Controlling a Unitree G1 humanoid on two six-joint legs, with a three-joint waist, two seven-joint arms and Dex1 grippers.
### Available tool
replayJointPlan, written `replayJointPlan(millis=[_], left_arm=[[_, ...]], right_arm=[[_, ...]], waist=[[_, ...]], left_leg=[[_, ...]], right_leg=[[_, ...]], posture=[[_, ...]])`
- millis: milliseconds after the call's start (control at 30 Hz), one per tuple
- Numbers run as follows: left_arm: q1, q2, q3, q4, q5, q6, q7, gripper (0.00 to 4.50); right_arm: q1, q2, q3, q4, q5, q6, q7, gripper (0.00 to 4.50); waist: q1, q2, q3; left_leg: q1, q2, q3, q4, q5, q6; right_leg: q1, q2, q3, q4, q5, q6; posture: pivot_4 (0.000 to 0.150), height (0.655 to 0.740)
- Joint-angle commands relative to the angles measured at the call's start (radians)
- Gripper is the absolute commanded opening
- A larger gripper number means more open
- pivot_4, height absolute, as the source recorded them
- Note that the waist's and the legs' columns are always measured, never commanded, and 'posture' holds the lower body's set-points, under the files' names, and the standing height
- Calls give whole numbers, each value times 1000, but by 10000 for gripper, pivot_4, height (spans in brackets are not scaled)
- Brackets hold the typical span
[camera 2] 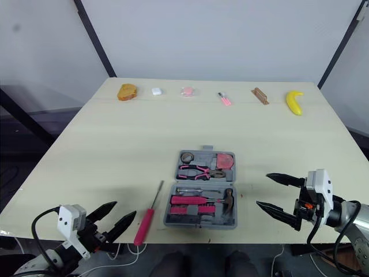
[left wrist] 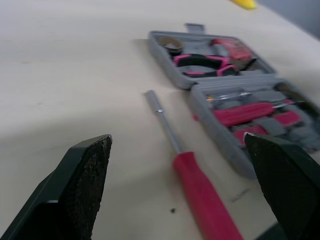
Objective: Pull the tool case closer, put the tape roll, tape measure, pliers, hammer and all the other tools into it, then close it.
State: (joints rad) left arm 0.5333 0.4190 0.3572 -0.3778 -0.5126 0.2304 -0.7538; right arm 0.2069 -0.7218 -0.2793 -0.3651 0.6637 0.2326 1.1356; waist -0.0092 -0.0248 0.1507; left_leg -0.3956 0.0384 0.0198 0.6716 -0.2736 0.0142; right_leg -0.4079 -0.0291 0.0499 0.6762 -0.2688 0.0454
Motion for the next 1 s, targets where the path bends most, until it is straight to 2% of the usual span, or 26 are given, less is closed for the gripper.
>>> replayJointPlan(millis=[33,133,400,900,1000], left_arm=[[29,-38,-62,-100,82,16,121,45000],[34,-111,-109,-165,119,67,258,45000],[52,-164,-233,-212,246,118,413,45000],[-75,-165,-332,-188,319,300,541,45000],[-96,-142,-360,-168,362,312,542,37640]], right_arm=[[-44,-5,30,14,-13,-50,61,44262],[-63,-2,48,61,-38,-96,104,44262],[-63,14,75,90,-37,-147,164,44262],[-66,4,107,115,-91,-226,226,44262],[-70,6,113,123,-103,-239,225,45000]], waist=[[-1,0,0],[-3,0,0],[-7,0,0],[-4,2,0],[-4,3,0]], left_leg=[[0,0,0,0,0,0],[0,0,1,0,0,0],[0,0,1,0,0,0],[0,-1,1,0,0,0],[0,-1,1,0,0,0]], right_leg=[[0,0,0,0,0,0],[0,0,1,-1,0,0],[0,1,2,-1,0,0],[0,1,2,-2,0,0],[0,1,2,-2,0,0]], posture=[[1500,7400],[1500,7400],[1500,7400],[1500,7400],[1500,7400]])
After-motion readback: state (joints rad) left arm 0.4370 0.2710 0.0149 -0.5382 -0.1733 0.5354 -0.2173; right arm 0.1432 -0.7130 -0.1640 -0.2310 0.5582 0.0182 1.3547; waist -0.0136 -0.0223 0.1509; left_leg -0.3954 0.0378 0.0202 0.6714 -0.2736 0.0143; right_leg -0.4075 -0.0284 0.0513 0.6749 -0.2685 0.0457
